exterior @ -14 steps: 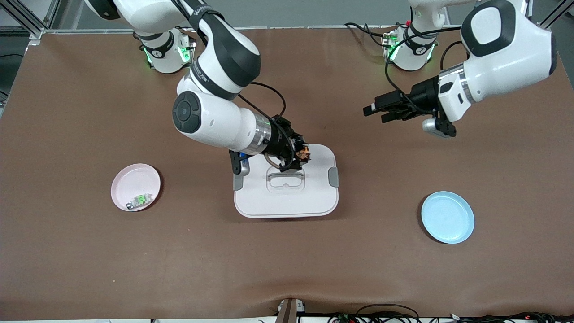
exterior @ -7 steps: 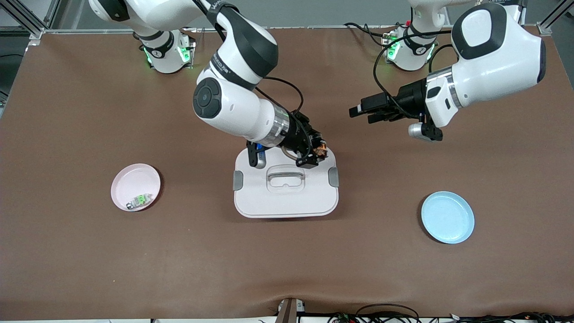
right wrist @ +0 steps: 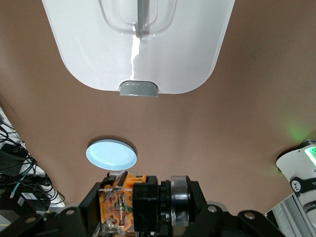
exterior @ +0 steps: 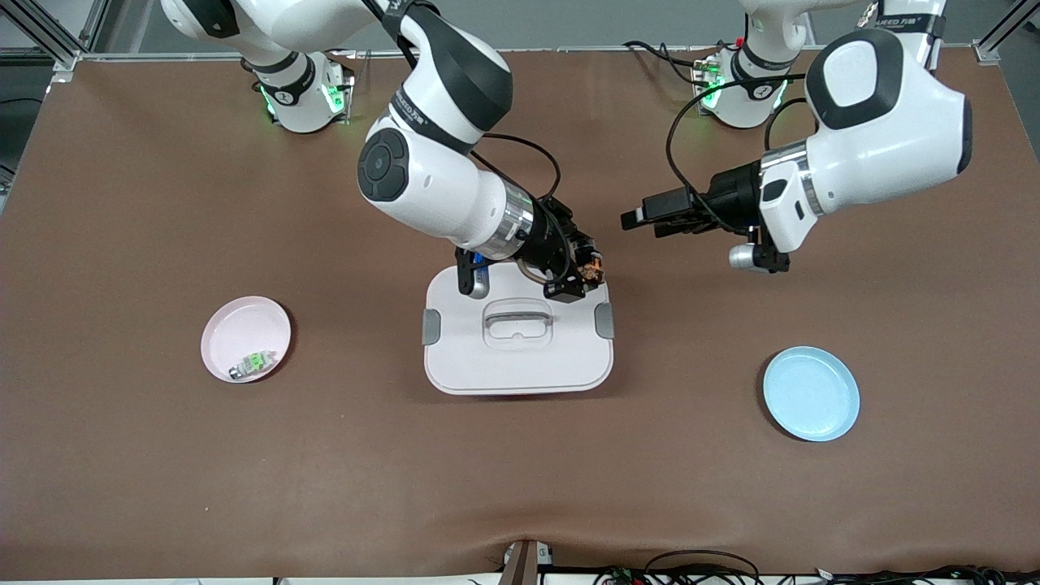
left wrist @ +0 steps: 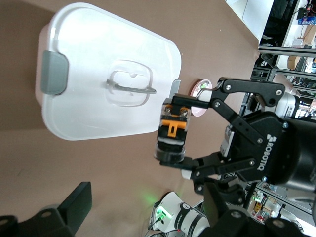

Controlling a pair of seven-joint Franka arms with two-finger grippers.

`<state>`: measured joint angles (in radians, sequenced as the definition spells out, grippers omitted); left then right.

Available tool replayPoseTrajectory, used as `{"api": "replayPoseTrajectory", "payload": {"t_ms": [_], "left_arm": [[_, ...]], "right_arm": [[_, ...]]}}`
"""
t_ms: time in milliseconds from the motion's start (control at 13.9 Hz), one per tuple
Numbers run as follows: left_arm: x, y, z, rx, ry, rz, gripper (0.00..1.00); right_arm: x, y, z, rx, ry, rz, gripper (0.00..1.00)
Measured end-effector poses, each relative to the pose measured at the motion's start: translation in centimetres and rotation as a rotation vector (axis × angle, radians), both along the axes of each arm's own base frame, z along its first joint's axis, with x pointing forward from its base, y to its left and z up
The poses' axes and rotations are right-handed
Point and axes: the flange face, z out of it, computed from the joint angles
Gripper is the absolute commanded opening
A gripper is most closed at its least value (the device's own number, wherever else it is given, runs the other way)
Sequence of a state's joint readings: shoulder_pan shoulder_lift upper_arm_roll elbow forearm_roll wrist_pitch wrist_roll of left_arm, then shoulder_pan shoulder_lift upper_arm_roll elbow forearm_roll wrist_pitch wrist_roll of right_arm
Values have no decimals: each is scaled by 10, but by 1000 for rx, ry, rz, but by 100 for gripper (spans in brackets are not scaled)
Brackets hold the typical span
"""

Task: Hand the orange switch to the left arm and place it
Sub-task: 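Grasp the switch with the left gripper from the right gripper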

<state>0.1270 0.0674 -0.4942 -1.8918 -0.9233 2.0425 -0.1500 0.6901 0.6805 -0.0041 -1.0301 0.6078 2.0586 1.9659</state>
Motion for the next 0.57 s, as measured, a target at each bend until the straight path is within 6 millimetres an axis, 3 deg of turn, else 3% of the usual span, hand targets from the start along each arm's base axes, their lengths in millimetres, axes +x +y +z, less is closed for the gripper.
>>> {"api": "replayPoseTrajectory", "payload": {"t_ms": [575], "left_arm": [[23, -34, -20, -35, -18, 13, 100]], "right_arm": [[1, 1, 9, 14, -2, -21, 0]]}}
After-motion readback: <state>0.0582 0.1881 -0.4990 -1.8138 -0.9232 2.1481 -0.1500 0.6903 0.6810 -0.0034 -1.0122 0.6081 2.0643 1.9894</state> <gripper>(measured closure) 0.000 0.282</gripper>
